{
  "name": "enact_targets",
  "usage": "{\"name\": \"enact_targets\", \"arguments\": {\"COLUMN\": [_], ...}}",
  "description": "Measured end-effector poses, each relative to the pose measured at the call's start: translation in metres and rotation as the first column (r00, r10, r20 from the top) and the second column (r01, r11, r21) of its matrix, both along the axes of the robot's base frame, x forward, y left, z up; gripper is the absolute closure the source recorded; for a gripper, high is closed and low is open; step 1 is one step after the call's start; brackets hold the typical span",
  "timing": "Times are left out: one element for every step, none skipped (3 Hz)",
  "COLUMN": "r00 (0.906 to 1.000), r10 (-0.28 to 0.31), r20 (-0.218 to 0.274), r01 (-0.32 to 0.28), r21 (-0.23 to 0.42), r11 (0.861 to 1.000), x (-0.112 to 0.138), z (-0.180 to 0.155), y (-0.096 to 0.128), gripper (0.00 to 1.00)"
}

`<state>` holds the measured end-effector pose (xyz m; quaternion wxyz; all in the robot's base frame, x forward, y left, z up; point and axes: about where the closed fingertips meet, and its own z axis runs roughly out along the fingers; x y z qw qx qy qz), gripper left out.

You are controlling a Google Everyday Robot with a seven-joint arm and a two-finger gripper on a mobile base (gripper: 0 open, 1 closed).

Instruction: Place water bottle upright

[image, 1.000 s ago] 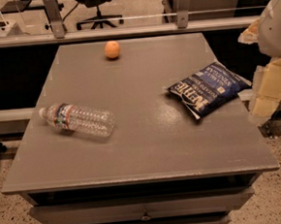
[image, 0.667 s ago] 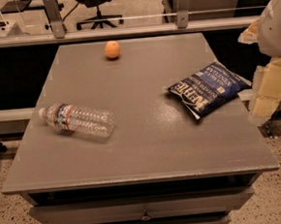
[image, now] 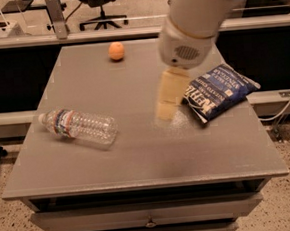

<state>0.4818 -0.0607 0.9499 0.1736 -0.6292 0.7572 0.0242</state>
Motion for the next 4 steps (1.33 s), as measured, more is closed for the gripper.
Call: {"name": "enact_targets", "arguments": {"r00": [0.9976,0.9924,0.9881,0.9856], "r10": [0.013,-0.004,-0.023,-0.057], "r20": [-0.068,-0.123,-0.152,-0.159], "r01": [-0.013,0.005,0.025,0.058], "r21": [-0.004,0.009,0.008,0.004], "r11": [1.000,1.000,1.000,0.998], "x": [0.019,0.026,0.033,0.042], "z": [-0.026,-0.050,-0.072,-0.087], "y": [0.085,0.144,0.185,0.204], "gripper": [0.00,0.00,0.00,0.00]}}
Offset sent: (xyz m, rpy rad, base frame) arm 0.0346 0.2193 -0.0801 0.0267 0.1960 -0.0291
